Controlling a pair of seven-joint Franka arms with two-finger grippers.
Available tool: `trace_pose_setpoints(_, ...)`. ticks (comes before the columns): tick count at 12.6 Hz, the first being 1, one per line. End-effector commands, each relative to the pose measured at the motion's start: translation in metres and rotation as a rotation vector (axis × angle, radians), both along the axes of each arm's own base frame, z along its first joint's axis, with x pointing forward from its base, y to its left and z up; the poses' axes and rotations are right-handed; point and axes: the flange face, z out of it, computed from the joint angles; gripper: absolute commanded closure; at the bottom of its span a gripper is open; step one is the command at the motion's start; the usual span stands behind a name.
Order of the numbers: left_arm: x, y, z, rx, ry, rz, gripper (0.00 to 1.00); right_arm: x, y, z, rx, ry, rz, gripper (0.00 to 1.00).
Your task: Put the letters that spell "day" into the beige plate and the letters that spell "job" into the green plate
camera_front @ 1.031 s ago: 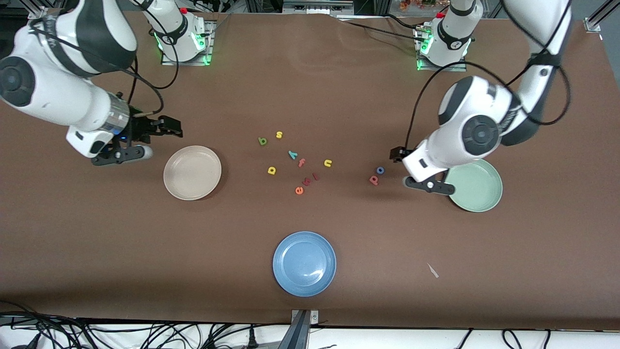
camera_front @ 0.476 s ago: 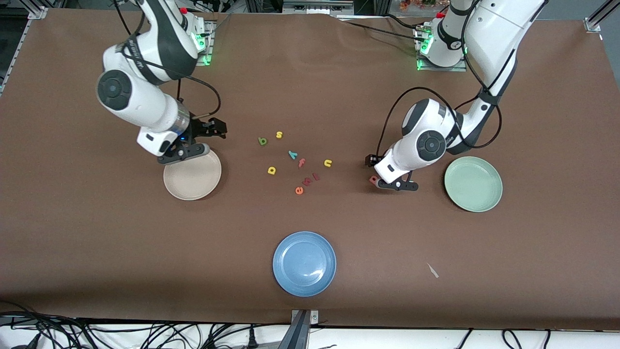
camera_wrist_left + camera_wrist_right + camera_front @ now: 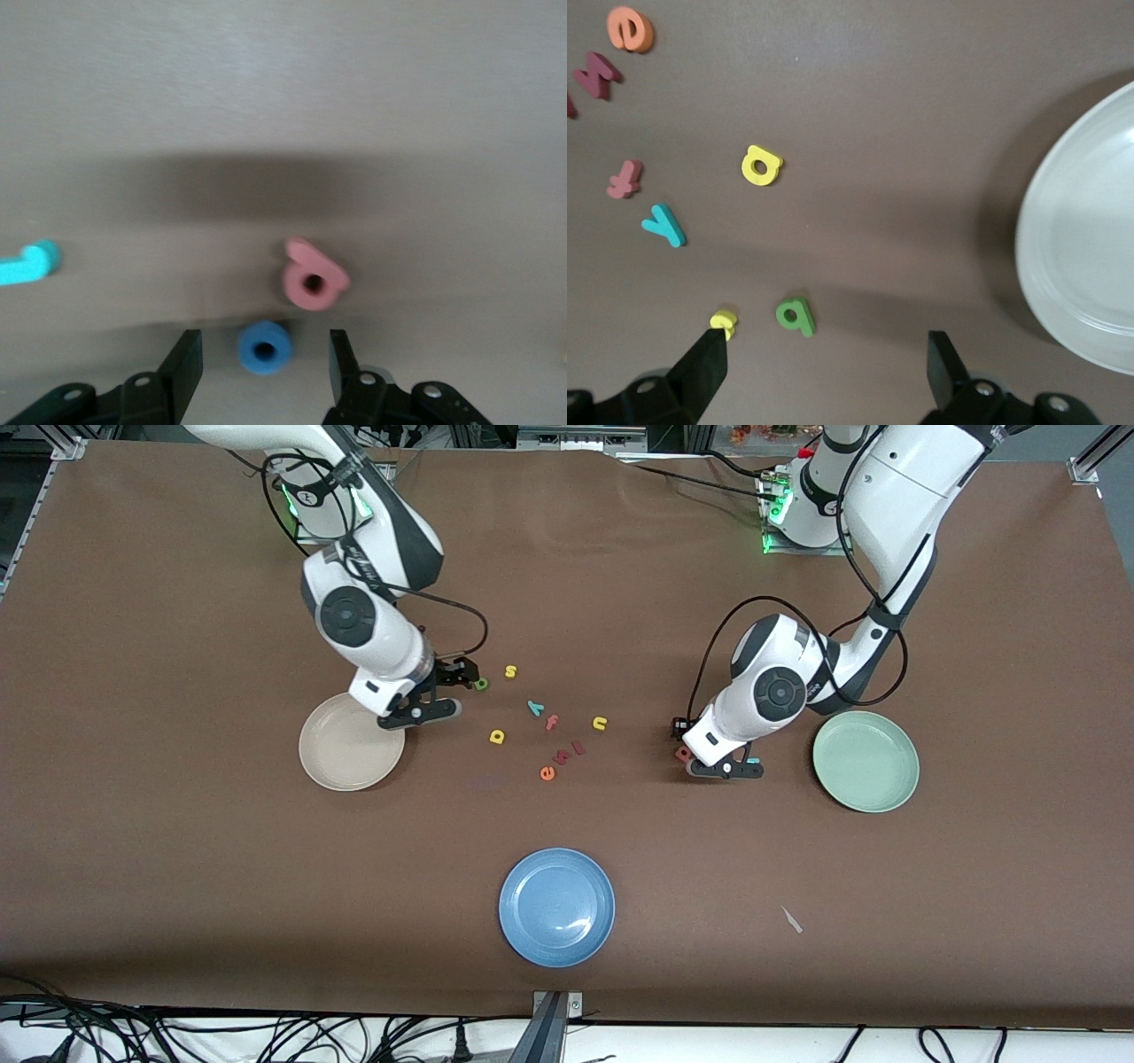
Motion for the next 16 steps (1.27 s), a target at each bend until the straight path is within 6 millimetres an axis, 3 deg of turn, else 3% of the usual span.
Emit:
trace_pose_setpoints(1, 0.001, -0.004, -0.007, 0.045, -0.030, 0.019, 0.35, -0.005, 0.014, -0.016, -0.021, -0.019, -0.009, 0.00)
trace_pose_setpoints(3, 0.001, -0.005, -0.007, 0.044, -0.028, 0.025, 0.35, -0.010, 0.014, -0.027, -0.028, -0.016, 0.004, 0.00)
trace_pose_setpoints(5, 0.001, -0.005, -0.006, 0.044, -0.027, 0.035, 0.55, -0.028, 0.013, -0.051, -0.007, -0.033, -0.002, 0.00)
trace_pose_setpoints(6, 0.000, -0.006, -0.006, 0.045, -0.025, 0.035, 0.70, -0.038, 0.010, -0.061, 0.002, -0.046, 0.002, 0.00)
trace_pose_setpoints(9, 0.000, -0.006, -0.006, 0.046, -0.022, 0.034, 0.99, -0.050, 0.007, -0.072, -0.001, -0.053, 0.017, 0.00)
trace_pose_setpoints(11, 0.010, -0.001, 0.010, 0.044, -0.051, 0.028, 1.00, -0.061, 0.018, -0.077, -0.008, -0.044, 0.021, 0.00)
trace_pose_setpoints(12, 0.018, 0.005, 0.038, 0.057, -0.071, 0.021, 1.00, -0.066, 0.025, -0.081, -0.016, -0.045, 0.020, 0.00)
trace_pose_setpoints(14, 0.041, 0.054, 0.094, 0.105, -0.026, -0.055, 1.00, -0.073, 0.029, -0.092, -0.055, -0.061, 0.038, 0.00)
trace_pose_setpoints(16, 0.061, 0.119, 0.127, 0.121, 0.042, -0.123, 1.00, -0.074, 0.028, -0.097, -0.072, -0.067, 0.045, 0.00)
